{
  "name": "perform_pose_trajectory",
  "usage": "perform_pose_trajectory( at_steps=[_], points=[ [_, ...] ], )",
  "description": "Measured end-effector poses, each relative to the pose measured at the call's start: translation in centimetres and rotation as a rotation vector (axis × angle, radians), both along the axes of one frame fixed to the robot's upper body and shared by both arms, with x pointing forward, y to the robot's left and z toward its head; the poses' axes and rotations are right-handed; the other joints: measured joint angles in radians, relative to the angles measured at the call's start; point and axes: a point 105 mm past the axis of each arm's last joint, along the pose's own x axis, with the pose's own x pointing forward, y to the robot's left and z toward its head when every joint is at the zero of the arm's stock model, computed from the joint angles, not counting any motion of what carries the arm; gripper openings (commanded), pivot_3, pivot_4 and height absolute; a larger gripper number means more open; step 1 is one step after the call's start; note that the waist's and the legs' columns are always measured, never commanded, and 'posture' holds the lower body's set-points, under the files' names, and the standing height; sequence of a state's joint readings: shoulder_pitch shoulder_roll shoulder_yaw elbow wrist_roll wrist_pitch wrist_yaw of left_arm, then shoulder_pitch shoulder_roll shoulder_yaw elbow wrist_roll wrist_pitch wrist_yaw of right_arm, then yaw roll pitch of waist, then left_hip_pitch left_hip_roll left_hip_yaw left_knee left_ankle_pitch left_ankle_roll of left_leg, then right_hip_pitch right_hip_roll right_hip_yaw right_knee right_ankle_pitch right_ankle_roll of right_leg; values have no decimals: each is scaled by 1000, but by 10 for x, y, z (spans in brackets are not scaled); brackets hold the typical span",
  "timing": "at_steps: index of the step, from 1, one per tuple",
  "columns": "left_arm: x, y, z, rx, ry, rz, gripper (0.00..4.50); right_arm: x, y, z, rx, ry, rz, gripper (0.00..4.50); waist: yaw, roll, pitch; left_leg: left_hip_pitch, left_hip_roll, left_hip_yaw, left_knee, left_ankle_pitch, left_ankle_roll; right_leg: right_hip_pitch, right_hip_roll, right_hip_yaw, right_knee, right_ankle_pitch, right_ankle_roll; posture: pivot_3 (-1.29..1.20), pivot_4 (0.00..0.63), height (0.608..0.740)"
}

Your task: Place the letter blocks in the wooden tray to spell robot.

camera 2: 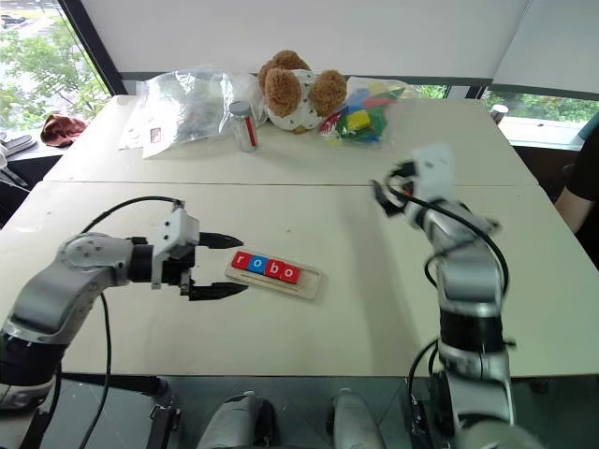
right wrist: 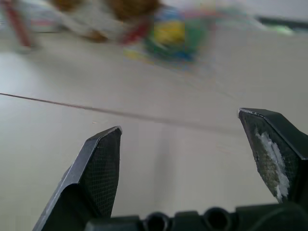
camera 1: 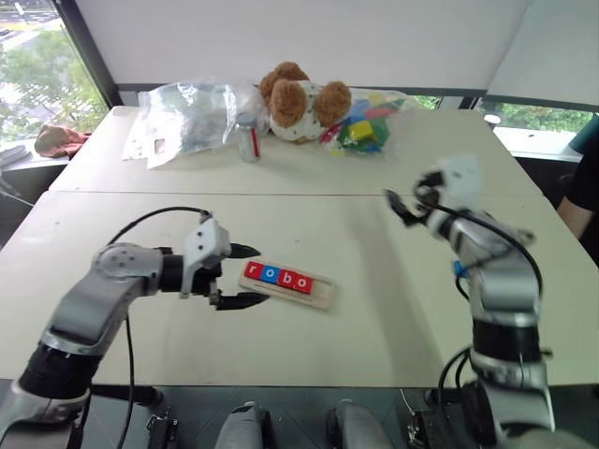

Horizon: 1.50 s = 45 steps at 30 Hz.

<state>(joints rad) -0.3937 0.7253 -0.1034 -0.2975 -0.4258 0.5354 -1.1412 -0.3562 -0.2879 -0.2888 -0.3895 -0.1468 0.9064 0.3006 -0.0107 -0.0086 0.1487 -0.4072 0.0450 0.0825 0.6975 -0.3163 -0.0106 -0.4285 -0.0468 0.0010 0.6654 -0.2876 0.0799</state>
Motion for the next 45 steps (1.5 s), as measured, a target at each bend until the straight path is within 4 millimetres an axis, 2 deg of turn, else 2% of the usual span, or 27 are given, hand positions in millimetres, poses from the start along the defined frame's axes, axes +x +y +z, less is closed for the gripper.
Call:
perform_pose_trajectory(
  at_steps=[2,4,6,9,14,25,28,29,31,32,33,38,41,43,45],
  points=[
    [-1,-13,2,-23,-4,-41,4500,-24,-17,-25,-7,58,-125,4138,-2,0,0,1,-2,1,0,0,1,0,1,2,0,0,0,0,150,740],
    [-3,-24,1,-39,-1,-77,4500,-41,-25,-45,14,109,-202,4138,-10,1,0,4,-2,2,0,-2,4,1,3,5,2,0,0,0,150,740],
    [-4,-30,-2,-42,10,-99,4500,-50,-27,-56,19,138,-228,4138,-16,1,0,8,-2,4,-1,-2,4,2,5,9,3,0,0,0,150,740],
    [0,-28,-10,-29,23,-91,4500,-55,-25,-65,38,164,-222,4138,-16,1,0,11,-2,4,-2,-2,4,4,6,11,3,0,0,0,150,740],
    [6,-23,-15,-22,31,-65,4500,-51,-18,-74,120,170,-236,4138,-7,1,0,11,-2,5,-2,-2,4,4,6,11,3,0,0,0,150,740],
    [7,-21,-18,-18,28,-18,4500,-15,-33,-80,135,122,-250,4138,-7,0,-1,17,-1,6,-2,-3,5,11,5,12,1,0,0,0,150,740],
    [6,-20,-19,-16,29,-6,4500,-11,-34,-81,146,113,-254,3373,-7,0,-1,17,0,6,-2,-3,5,11,5,13,1,0,0,0,150,740],
    [6,-20,-20,-16,30,-2,4500,-11,-32,-82,149,112,-248,2773,-6,0,-1,17,0,6,-2,-3,5,11,5,13,1,0,0,0,150,740],
    [6,-19,-21,-14,30,2,4500,-10,-31,-83,158,109,-254,1970,-2,0,-1,16,0,6,-2,-3,5,11,5,12,1,0,0,0,150,740],
    [6,-18,-20,-13,28,6,4500,-11,-31,-84,158,108,-267,1320,-1,0,-1,16,1,6,-2,-3,5,11,5,12,1,0,0,0,150,740],
    [7,-17,-19,-13,25,12,4500,-12,-31,-84,161,104,-277,1193,-1,0,-1,16,0,6,-2,-3,6,11,5,12,0,0,0,0,150,740],
    [8,-15,-17,-16,17,23,4500,-21,-28,-86,174,89,-303,1193,-2,0,-1,16,1,5,-5,-3,6,10,5,12,0,0,0,0,150,740],
    [9,-14,-18,-13,21,21,4500,-26,-20,-85,168,105,-288,1193,-3,0,-1,16,1,5,-6,-3,6,10,5,12,0,-1,0,0,150,740],
    [11,-11,-18,-5,25,25,4500,-32,-9,-84,168,128,-262,1193,-4,0,-1,16,1,5,-7,-3,5,9,6,13,-1,-1,0,0,150,740],
    [13,-8,-17,4,26,26,4500,-41,16,-83,183,164,-195,1193,-9,0,-1,16,1,6,-8,-2,4,7,6,14,0,-1,0,0,150,740]
  ],
)
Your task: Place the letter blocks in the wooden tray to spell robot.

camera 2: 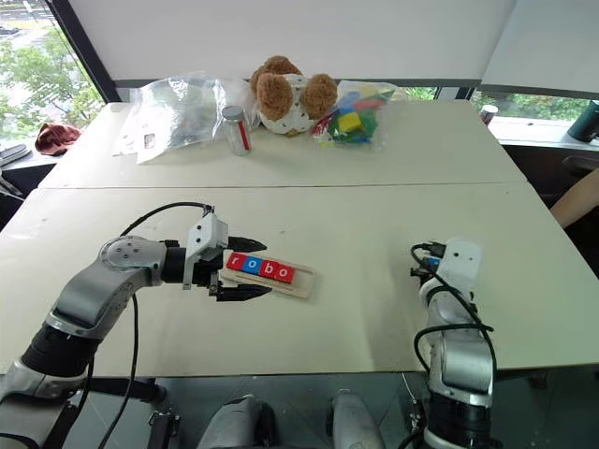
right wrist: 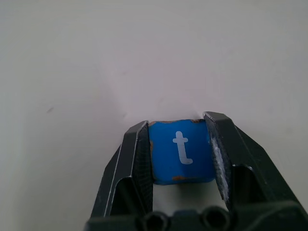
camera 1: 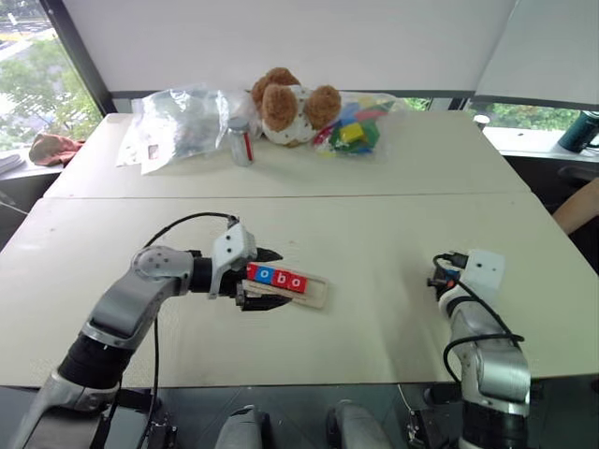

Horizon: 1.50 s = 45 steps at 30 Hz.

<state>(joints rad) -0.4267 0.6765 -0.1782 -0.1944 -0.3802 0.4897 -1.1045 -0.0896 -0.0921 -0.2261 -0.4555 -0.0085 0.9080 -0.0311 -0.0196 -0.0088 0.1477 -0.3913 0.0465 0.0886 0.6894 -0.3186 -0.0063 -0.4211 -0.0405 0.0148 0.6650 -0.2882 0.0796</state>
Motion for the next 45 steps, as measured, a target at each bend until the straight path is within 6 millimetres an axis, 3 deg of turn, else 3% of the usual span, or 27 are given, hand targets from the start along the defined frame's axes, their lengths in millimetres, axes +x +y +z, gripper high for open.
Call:
perform_pose_trajectory(
  at_steps=[5,14,20,21,27,30,34,36,41,45],
  points=[
    [6,3,1,3,-11,9,4500,-16,54,4,49,61,191,1193,1,0,0,0,0,1,-2,0,0,-2,0,0,0,0,0,0,150,740],
    [9,7,-3,13,-10,17,4500,-18,65,3,108,129,255,1193,0,-3,-1,0,-1,2,-3,0,0,-2,0,0,-1,0,0,0,150,740],
    [9,8,-3,26,-38,9,4500,-20,72,1,107,146,298,4192,1,-4,-2,0,0,2,-4,0,0,-2,1,0,-1,0,0,0,150,740],
    [9,8,-3,25,-39,8,4500,-20,74,1,101,149,310,4472,1,-4,-2,0,0,2,-4,0,0,-2,0,0,-1,0,0,0,150,740],
    [12,9,-6,21,-27,19,4500,-24,70,8,66,152,350,4472,6,-5,-2,0,-1,3,-4,0,0,-3,-1,0,-1,0,0,0,150,740],
    [14,12,-9,21,-20,26,4500,-24,73,24,41,98,452,4472,5,-5,-2,-1,-1,3,-4,0,0,-3,-1,0,-2,0,0,0,150,740],
    [21,14,-1,30,-43,13,4500,-24,77,58,-102,-9,830,4472,5,-5,-2,0,-5,3,-4,0,1,-2,-1,0,-3,0,0,0,150,740],
    [24,18,1,42,-45,14,4500,-24,73,65,-124,-30,990,4472,6,-6,-2,0,-5,1,-4,-1,1,-1,0,0,-4,0,0,0,150,740],
    [26,21,1,51,-44,2,4500,-25,43,57,-194,60,1341,4472,7,-7,0,0,-4,2,-5,-1,2,-1,0,0,-6,0,0,0,150,740],
    [22,23,6,73,-60,-18,4500,-6,15,40,-240,177,1474,4472,-1,-8,1,1,-4,4,-4,-1,2,-1,0,1,-5,0,1,0,150,740]
  ],
)
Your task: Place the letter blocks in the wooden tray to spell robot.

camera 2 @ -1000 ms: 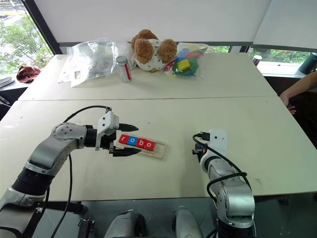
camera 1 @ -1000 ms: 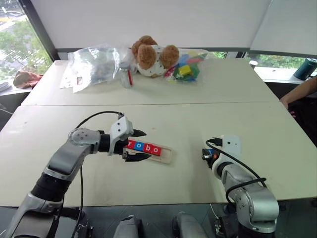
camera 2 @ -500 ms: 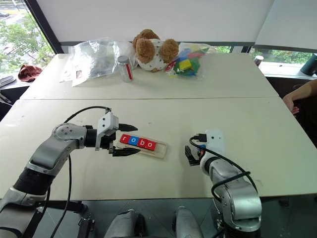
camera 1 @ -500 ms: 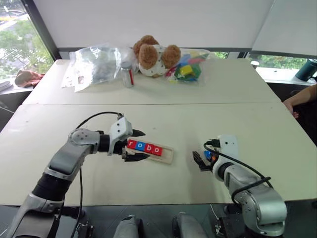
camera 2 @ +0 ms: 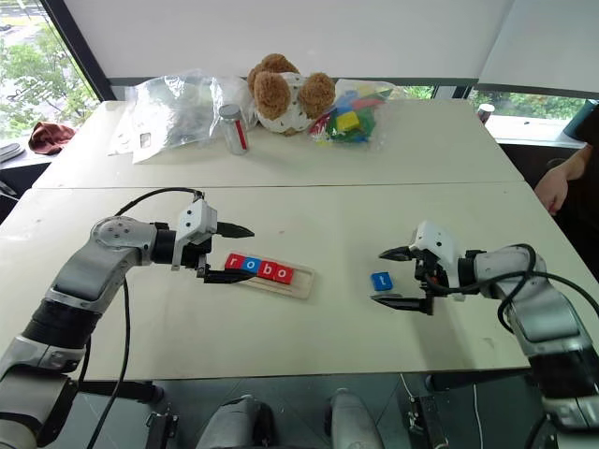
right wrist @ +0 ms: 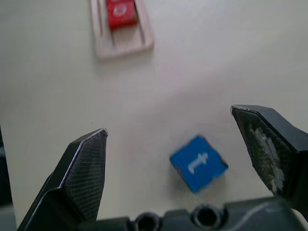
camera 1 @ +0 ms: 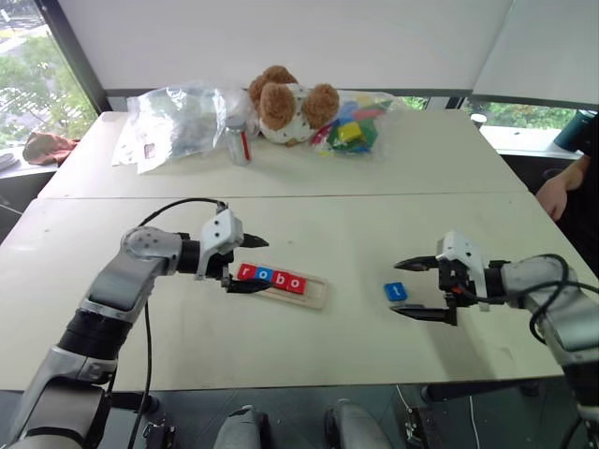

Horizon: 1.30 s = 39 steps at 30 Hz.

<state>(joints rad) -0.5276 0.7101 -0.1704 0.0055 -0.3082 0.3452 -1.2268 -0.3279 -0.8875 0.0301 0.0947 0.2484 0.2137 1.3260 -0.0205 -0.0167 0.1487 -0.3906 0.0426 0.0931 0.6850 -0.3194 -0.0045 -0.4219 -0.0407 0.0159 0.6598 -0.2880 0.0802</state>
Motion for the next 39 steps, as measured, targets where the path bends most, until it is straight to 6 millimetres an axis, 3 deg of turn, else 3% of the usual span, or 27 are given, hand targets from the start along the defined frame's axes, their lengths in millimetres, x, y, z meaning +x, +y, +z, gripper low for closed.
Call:
perform_pose_trajectory(
  at_steps=[4,10,13,18,23,25,28,31,34,39],
  points=[
    [-9,11,-3,20,18,36,4500,11,-11,-9,-46,32,59,4472,4,2,2,0,4,1,-1,0,0,-2,0,0,1,0,0,0,150,740],
    [-15,28,-2,34,29,118,4500,18,-3,-25,-50,40,147,4472,8,2,3,0,4,3,1,0,-1,-2,-2,0,2,0,0,0,150,740],
    [-14,30,0,29,20,139,4500,20,-3,-28,-61,34,164,3561,9,2,3,0,3,5,2,1,-1,-2,-4,1,3,0,0,0,150,740],
    [-15,28,2,27,9,137,4500,22,0,-29,-53,14,186,1171,7,2,3,0,4,5,2,3,-5,-2,-3,1,3,0,0,0,150,740],
    [-13,33,2,37,15,146,4500,26,2,-27,-50,-1,158,1176,6,2,3,1,4,6,2,3,-5,-2,-3,2,4,0,0,0,150,740],
    [-12,36,1,43,22,153,4500,29,12,-20,-29,-11,144,1176,3,2,3,1,4,7,2,3,-5,-3,-3,3,5,0,0,0,150,740],
    [-12,38,-2,50,30,152,4500,32,49,-1,42,-56,130,1176,1,2,3,1,6,7,2,3,-5,-4,-2,3,6,0,0,0,150,740],
    [-13,42,-9,56,46,159,4500,32,83,0,45,-70,86,1176,6,2,3,0,6,7,1,4,-7,-5,-2,3,6,0,0,0,150,740],
    [-15,48,-15,72,64,166,4500,33,97,-9,-3,-42,-36,1176,11,2,3,-1,4,8,1,3,-6,-6,-3,3,5,0,0,0,150,740],
    [-15,49,-17,86,59,169,4500,24,118,-1,6,-20,-104,1176,11,2,3,-1,4,8,2,1,-2,-6,-4,3,5,0,0,0,150,740]
  ],
)
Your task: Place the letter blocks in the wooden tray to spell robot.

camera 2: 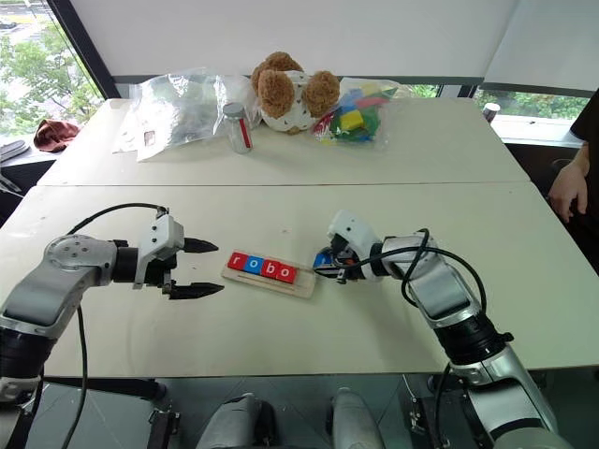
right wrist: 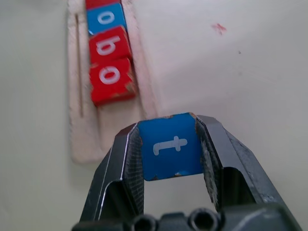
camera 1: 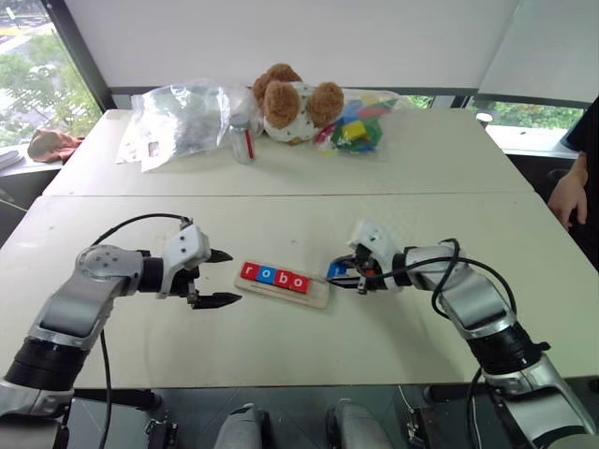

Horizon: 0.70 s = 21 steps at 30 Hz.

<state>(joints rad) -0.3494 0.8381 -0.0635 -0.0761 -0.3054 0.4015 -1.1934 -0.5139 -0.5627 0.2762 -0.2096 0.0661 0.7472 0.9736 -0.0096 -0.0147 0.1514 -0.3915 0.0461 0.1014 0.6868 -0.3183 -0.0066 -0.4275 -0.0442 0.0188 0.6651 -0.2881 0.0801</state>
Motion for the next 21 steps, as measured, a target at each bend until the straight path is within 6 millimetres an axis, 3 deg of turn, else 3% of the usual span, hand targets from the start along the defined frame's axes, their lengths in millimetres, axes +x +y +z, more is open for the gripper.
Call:
perform_pose_trajectory(
  at_steps=[11,16,21],
  points=[
    [2,-7,-3,-31,-11,16,4500,-15,19,-8,-5,67,11,1176,-5,0,0,0,0,0,0,-1,2,0,1,0,0,0,0,0,150,740],
    [-3,-8,-5,-33,-3,10,4500,-14,27,-20,-15,84,33,1176,-4,0,0,0,0,0,0,-1,2,0,1,0,0,0,0,0,150,740],
    [-8,-10,-2,-23,-7,-6,4500,-10,30,-19,-15,68,40,1176,-4,0,0,0,1,0,0,-1,2,0,1,0,0,0,0,0,150,740]
  ],
)
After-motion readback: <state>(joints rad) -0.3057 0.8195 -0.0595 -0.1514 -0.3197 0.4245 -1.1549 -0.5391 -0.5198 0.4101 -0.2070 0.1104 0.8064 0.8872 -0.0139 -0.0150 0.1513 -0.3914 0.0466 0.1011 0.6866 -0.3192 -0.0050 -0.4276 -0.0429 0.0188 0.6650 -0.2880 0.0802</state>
